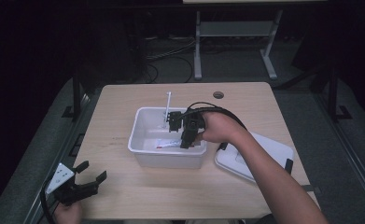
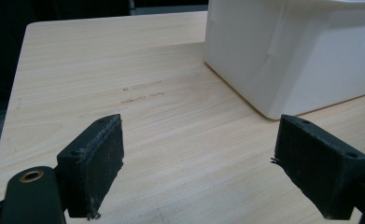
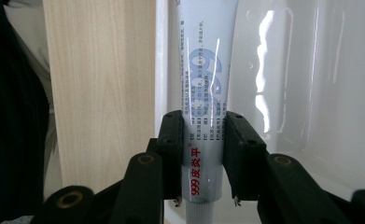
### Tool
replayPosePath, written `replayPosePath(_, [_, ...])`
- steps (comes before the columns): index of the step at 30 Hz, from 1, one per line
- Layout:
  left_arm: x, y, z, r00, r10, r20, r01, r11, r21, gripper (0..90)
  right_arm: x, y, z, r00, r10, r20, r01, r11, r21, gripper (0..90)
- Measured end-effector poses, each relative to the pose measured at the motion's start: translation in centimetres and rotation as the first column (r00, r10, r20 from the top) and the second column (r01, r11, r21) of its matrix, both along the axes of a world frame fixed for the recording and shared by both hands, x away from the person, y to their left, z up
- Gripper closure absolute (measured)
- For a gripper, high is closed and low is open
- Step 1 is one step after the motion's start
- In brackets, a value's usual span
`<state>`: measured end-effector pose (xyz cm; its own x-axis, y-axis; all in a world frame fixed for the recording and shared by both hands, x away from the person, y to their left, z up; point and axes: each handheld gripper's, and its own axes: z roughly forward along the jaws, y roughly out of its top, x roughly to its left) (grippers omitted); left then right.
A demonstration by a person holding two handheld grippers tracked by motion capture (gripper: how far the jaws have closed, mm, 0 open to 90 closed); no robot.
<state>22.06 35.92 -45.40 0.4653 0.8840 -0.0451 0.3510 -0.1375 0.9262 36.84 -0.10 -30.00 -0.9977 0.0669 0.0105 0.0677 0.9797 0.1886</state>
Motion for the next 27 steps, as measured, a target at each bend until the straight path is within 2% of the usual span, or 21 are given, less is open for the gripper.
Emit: replayPosePath(27, [-0.1,0.1,0.0,1.0,0.0,0.0,0.0,1.0,0.0,15.0,1.6,0.4,-3.2,0.9985,-0.027,-0.048,0.027,1.0,-0.009,69.3])
